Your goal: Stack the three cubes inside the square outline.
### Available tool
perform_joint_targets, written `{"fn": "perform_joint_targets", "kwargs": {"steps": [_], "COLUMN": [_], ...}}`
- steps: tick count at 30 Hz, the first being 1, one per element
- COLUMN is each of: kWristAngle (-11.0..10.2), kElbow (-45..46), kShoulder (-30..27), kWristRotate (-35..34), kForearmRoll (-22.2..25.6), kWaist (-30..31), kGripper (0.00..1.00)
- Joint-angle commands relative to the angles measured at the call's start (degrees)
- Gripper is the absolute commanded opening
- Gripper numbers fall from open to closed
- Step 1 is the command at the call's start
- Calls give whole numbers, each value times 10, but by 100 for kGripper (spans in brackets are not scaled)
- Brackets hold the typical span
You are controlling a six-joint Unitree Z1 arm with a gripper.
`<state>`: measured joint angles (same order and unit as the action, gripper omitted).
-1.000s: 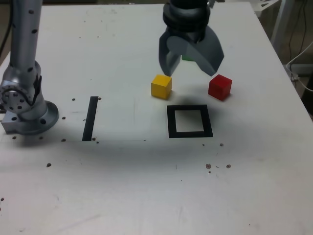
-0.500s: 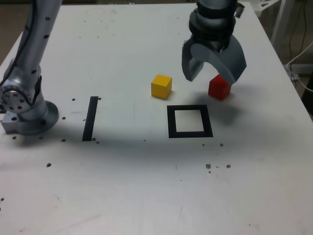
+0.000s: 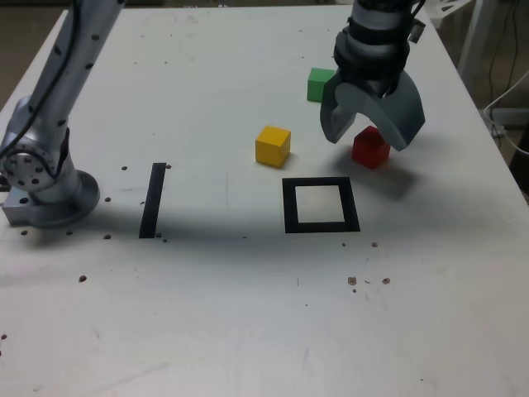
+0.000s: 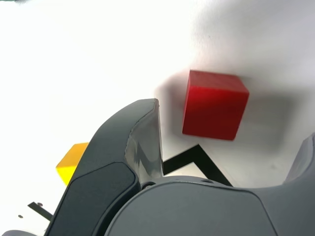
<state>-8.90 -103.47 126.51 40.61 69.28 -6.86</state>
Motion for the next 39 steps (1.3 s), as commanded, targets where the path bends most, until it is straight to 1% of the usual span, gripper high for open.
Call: {"fn": "perform_joint_targets", "kwargs": {"steps": [1,10,13,15,16,19,23,25,26,39], "kWristAngle": [0,6,7,8,7,6,3,2,1,0], "kElbow": [-7,-28,-31,-33,-34,-36,-37,-37,-37,-38], "kShoulder": [10,41,45,46,46,45,44,44,44,46], "kWristRotate": [2,6,5,4,3,-1,-5,-5,-5,-5], "kForearmRoll": [-3,-8,-6,-2,0,6,5,4,5,11], "kWaist": [-2,-2,-2,-1,0,2,4,5,5,5], "kGripper": [97,93,89,85,82,66,40,32,29,28]}}
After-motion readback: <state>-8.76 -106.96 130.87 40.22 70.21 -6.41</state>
